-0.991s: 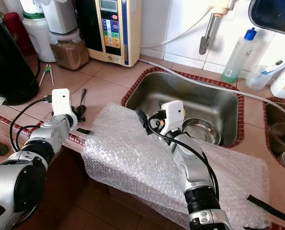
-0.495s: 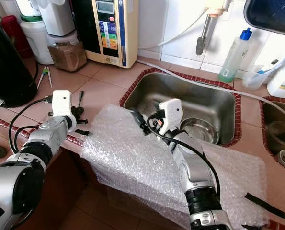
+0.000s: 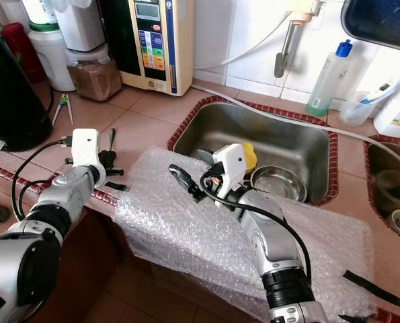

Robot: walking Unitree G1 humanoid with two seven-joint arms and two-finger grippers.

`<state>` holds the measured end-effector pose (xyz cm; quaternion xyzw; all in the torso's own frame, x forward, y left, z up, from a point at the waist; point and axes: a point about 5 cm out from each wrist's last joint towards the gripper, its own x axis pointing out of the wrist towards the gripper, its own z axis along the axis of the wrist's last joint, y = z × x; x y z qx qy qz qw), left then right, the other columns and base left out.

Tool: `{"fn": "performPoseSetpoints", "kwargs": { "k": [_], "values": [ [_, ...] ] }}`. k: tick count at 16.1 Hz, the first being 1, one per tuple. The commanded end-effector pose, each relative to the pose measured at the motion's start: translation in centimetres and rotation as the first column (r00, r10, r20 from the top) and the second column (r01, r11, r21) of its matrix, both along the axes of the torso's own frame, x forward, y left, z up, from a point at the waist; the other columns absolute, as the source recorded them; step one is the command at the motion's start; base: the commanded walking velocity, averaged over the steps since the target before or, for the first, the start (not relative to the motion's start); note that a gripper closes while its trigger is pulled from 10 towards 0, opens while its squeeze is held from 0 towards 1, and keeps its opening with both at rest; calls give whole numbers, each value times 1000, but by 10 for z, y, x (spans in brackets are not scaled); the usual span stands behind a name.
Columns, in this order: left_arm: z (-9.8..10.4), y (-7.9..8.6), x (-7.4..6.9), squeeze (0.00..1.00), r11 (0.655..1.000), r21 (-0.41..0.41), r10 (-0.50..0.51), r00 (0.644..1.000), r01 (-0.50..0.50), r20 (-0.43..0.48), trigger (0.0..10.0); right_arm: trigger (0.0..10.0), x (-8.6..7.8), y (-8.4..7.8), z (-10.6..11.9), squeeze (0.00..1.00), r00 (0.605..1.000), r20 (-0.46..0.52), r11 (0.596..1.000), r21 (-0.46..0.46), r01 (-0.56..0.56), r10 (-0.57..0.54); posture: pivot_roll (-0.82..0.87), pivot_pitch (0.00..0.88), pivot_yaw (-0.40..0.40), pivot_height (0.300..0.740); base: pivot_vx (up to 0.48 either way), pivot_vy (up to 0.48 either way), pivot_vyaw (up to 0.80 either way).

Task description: Kitchen organization

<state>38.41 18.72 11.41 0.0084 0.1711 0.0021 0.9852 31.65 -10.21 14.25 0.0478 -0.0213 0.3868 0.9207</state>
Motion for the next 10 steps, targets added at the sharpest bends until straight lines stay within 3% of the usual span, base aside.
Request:
{"fn": "performPoseSetpoints", "kwargs": {
  "k": [1, 2, 6, 9, 10],
  "values": [
    [-26, 8, -14, 0, 999, 31, 32, 994, -29, -103, 0, 10000, -2, 1, 2, 0, 1000, 11, 1000, -8, -19, 20, -77, 0, 24, 740, 0, 0, 0],
    [-24, 10, -14, 0, 997, 60, 54, 996, -50, -66, 0, 10000, -2, 1, 1, 0, 1000, 5, 1000, -10, -16, 16, -72, 0, 21, 740, 0, 0, 0],
    [-18, 5, -14, 0, 994, 47, 98, 992, -102, 77, 0, 10000, 0, 3, 0, 0, 1000, -2, 1000, -18, -21, 21, -58, 0, 11, 740, 0, 0, 0],
    [-7, -9, -11, 0, 992, 112, 33, 981, -55, 191, 0, 10000, 1, 6, 0, 0, 1000, 1, 999, -26, -28, 29, -51, 0, 4, 740, 0, 0, 0],
    [-4, -14, -10, 0, 994, 89, 37, 977, -57, 210, 0, 10000, 1, 6, 0, 0, 1000, 2, 999, -30, -30, 30, -52, 0, 5, 740, 0, 0, 0]
  ]
}}
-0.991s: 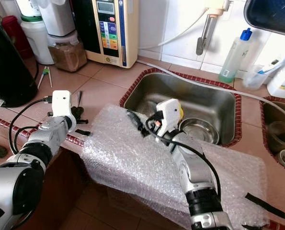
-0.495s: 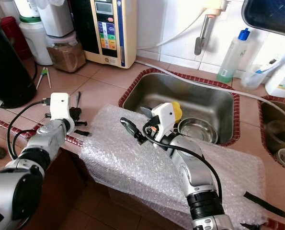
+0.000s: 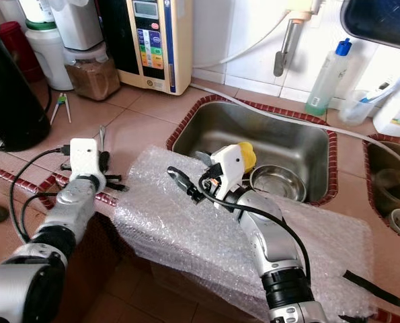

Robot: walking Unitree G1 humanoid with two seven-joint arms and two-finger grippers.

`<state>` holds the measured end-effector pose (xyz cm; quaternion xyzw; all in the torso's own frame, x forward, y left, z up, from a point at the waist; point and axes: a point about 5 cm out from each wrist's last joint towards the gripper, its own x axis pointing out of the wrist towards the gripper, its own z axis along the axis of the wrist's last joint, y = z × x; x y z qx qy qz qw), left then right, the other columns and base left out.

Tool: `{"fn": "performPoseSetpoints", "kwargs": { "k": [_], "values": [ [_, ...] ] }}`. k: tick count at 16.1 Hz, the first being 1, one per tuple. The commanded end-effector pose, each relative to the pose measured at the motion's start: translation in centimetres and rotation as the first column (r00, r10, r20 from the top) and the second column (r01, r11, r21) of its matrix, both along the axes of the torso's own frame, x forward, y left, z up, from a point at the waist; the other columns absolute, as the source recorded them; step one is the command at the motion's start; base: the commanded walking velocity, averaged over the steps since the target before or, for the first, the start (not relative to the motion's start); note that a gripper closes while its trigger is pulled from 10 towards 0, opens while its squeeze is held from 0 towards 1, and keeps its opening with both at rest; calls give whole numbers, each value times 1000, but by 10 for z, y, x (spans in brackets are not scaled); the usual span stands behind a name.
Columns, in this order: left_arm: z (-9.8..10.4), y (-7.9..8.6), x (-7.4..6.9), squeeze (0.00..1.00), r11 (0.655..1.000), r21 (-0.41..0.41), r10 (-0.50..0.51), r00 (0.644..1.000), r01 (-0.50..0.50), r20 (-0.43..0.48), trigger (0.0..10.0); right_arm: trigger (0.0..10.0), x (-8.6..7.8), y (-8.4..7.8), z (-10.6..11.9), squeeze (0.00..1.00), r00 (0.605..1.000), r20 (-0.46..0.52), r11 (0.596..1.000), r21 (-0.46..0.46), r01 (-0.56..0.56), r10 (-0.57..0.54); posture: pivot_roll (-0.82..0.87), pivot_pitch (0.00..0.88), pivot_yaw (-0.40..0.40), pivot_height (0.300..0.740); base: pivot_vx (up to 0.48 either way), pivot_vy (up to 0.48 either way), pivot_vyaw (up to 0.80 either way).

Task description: Kitchen organization

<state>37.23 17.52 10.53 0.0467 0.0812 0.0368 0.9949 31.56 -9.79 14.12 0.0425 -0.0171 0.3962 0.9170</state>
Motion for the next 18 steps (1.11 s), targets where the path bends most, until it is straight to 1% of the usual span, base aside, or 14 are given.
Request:
{"fn": "performPoseSetpoints", "kwargs": {
  "k": [1, 2, 5, 7, 8, 9, 10, 11, 12, 13, 15, 16, 18],
  "values": [
    [7, -4, 2, 0, 1000, 17, -16, 999, 16, 42, 0, 10000, 2, 2, 1, 0, 1000, 5, 1000, -19, -8, 8, -54, 0, 5, 740, 0, 0, 0],
    [15, -10, 3, 0, 999, 39, -37, 994, 33, 99, 0, 10000, 3, 0, 1, 0, 1000, 11, 1000, -21, 8, -8, -55, 0, 6, 740, 0, 0, 0],
    [31, -26, 5, 0, 983, 138, -145, 968, 118, 206, 0, 10000, 8, -2, 6, 0, 998, 21, 999, 3, 55, -55, -56, 0, 9, 740, 0, 0, 0],
    [32, -27, 5, 0, 981, 155, -147, 966, 115, 214, 0, 10000, 9, -2, 8, 0, 998, 24, 998, 4, 57, -57, -56, 0, 10, 740, 0, 0, 0],
    [32, -24, 6, 0, 983, 157, -123, 972, 92, 202, 0, 10000, 9, -2, 8, 0, 998, 28, 998, 1, 59, -59, -58, 0, 11, 740, 0, 0, 0],
    [31, -12, 8, 0, 991, 129, -45, 985, 23, 169, 7569, 10000, 10, -4, 7, 0, 997, 29, 997, -8, 76, -76, -58, 0, 10, 740, 0, 0, 0],
    [34, -6, 10, 529, 993, 118, -31, 986, 12, 166, 10000, 10000, 10, -5, 6, 0, 996, 28, 996, -14, 86, -86, -56, 0, 7, 740, 0, 0, 0],
    [41, 5, 15, 1000, 998, 67, -12, 989, 2, 150, 10000, 10000, 10, -6, 5, 0, 995, 26, 995, -20, 94, -94, -56, 0, 7, 740, 0, 0, 0],
    [42, 8, 16, 1000, 998, 54, 4, 991, -11, 136, 10000, 10000, 10, -6, 5, 0, 995, 26, 995, -19, 95, -94, -56, 0, 7, 740, 0, 0, 0],
    [45, 15, 19, 1000, 999, 9, 49, 993, -50, 109, 10000, 10000, 11, -6, 4, 0, 995, 27, 995, -20, 101, -101, -56, 0, 11, 740, 0, 0, 0],
    [44, 17, 20, 1000, 998, -21, 68, 994, -67, 84, 10000, 10000, 11, -5, 3, 0, 994, 26, 995, -19, 102, -102, -56, 0, 11, 740, 0, 0, 0],
    [43, 18, 20, 1000, 997, -24, 71, 995, -69, 77, 10000, 10000, 10, -5, 3, 0, 994, 26, 995, -18, 102, -102, -56, 0, 13, 740, 0, 0, 0],
    [41, 16, 21, 1000, 993, -83, 88, 996, -85, 31, 10000, 10000, 9, -3, 3, 0, 995, 27, 995, -18, 98, -97, -59, 0, 16, 740, 0, 0, 0]
  ]
}}
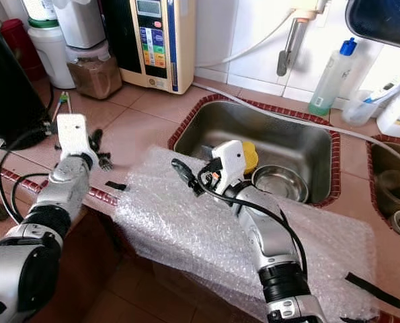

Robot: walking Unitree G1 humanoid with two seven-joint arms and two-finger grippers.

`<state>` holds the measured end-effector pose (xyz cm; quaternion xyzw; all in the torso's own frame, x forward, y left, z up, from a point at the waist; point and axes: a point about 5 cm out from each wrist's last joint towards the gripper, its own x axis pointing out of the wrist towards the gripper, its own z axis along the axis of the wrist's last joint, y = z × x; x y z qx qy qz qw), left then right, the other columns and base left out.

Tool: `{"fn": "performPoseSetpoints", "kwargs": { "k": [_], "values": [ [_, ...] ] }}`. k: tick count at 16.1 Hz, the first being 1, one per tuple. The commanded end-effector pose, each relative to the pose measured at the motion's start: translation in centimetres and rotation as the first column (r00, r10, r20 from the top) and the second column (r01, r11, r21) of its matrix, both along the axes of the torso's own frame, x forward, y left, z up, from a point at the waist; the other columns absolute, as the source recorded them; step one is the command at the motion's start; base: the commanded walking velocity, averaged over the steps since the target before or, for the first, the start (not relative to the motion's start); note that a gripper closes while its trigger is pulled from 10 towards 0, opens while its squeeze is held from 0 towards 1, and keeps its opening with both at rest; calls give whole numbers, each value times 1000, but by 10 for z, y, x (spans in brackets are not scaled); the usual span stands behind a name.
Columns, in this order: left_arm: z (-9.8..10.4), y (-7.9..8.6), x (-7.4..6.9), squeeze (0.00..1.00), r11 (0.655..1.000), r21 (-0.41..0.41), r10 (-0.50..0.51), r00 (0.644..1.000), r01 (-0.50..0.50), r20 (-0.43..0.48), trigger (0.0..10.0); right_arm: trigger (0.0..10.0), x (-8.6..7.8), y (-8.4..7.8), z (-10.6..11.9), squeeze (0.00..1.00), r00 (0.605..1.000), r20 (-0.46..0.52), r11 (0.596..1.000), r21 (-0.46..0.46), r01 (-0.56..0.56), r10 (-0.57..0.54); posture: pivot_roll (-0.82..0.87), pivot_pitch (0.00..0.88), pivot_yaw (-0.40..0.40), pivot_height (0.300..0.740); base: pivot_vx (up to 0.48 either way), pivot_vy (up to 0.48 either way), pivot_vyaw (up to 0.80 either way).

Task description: Kitchen organization

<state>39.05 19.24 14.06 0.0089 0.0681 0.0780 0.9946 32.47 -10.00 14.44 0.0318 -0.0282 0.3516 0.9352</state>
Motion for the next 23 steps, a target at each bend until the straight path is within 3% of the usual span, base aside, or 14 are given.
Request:
{"fn": "performPoseSetpoints", "kwargs": {
  "k": [1, 3, 5, 7, 14, 15, 16, 17, 19, 23],
  "values": [
    [5, -5, 5, 1000, 996, -86, 19, 999, -22, -34, 10000, 10000, -1, 0, -1, 0, 1000, 1, 1000, -10, -2, 2, -63, 0, 18, 740, 0, 0, 0],
    [5, -5, 5, 1000, 996, -86, 19, 999, -22, -34, 10000, 10000, -1, 0, -1, 0, 1000, 1, 1000, -10, -2, 2, -63, 0, 18, 740, 0, 0, 0],
    [3, -12, 7, 1000, 976, -205, 64, 995, -79, -78, 10000, 10000, -2, 0, -3, 0, 1000, -1, 1000, -12, -1, 1, -66, 0, 25, 740, 0, 0, 0],
    [4, -15, 8, 1000, 965, -244, 70, 992, -93, -102, 10000, 10000, -3, 1, -4, 0, 1000, -1, 1000, -13, 1, -1, -68, 0, 28, 740, 0, 0, 0],
    [2, -16, 8, 1000, 949, -272, 116, 979, -159, -165, 10000, 10000, -4, 2, -7, 0, 1000, -5, 1000, -18, 1, -1, -68, 0, 34, 740, 0, 0, 0],
    [-2, -19, 7, 0, 946, -289, 94, 978, -145, -184, 10000, 10000, -4, 2, -7, 0, 1000, -5, 1000, -19, 1, -1, -68, 0, 34, 740, 0, 0, 0],
    [-6, -20, 6, 0, 941, -303, 91, 975, -150, -202, 10000, 10000, -3, 2, -7, 0, 1000, -3, 1000, -20, 0, 0, -71, 0, 34, 740, 0, 0, 0],
    [-13, -21, 3, 0, 928, -335, 80, 967, -161, -243, 0, 10000, -1, 3, -4, 0, 1000, 6, 1000, -23, -4, 4, -72, 0, 34, 740, 0, 0, 0],
    [-13, -21, 3, 0, 948, -289, 64, 971, -130, -229, 0, 10000, 0, 3, -2, 0, 1000, 11, 1000, -24, -11, 11, -77, 0, 35, 740, 0, 0, 0],
    [-19, -23, 1, 0, 933, -324, 72, 962, -158, -263, 0, 10000, -8, 3, -1, 0, 995, 5, 995, -10, -96, 96, -84, 0, 35, 740, 0, 0, 0]
  ]
}}
